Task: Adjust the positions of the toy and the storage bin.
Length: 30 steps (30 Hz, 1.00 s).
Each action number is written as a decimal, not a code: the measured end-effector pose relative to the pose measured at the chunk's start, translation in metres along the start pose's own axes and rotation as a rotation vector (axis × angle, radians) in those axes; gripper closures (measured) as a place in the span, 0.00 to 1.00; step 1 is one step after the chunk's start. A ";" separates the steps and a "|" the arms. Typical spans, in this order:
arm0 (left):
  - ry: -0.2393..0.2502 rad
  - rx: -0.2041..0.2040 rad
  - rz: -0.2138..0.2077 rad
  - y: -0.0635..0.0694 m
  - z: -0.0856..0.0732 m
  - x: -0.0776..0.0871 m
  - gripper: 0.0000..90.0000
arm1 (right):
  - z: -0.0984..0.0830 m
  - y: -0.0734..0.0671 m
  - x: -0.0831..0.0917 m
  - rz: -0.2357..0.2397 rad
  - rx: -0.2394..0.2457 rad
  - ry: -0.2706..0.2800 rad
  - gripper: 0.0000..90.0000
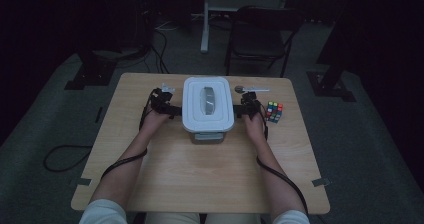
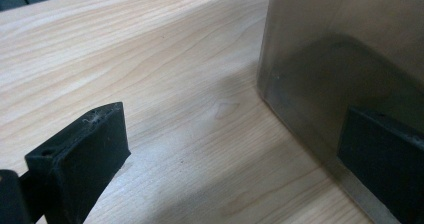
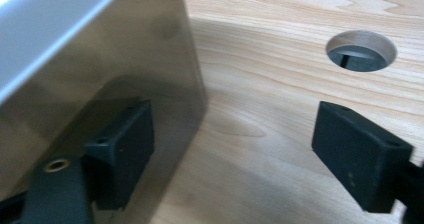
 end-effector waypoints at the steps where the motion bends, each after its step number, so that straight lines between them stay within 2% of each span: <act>1: -0.004 -0.006 0.002 0.001 0.000 0.001 0.01 | -0.001 -0.001 0.002 0.011 0.003 -0.006 0.20; 5: -0.011 -0.011 -0.002 0.008 -0.002 0.005 0.01 | -0.006 -0.002 0.007 0.038 0.009 -0.019 0.20; 12: -0.008 -0.020 -0.009 0.022 -0.009 0.014 0.01 | -0.018 -0.006 0.024 0.032 0.033 -0.028 0.20; 18: -0.021 -0.046 -0.027 0.036 -0.017 0.021 0.01 | -0.031 -0.008 0.039 0.044 0.038 -0.033 0.20; 25: -0.035 -0.074 -0.043 0.056 -0.024 0.029 0.01 | -0.046 -0.009 0.059 0.048 0.056 -0.045 0.20; 30: -0.036 -0.084 -0.075 0.073 -0.032 0.034 0.01 | -0.057 -0.008 0.074 0.046 0.055 -0.049 0.20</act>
Point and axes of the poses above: each handheld gripper's, and its own axes: x roughly backward along the jaws, z roughly out of its top, y roughly to its right, the point moved 7 cm from there along -x, roughly forward along the jaws, and after that the axes turned 14 degrees about -z, right-handed, at the moved point
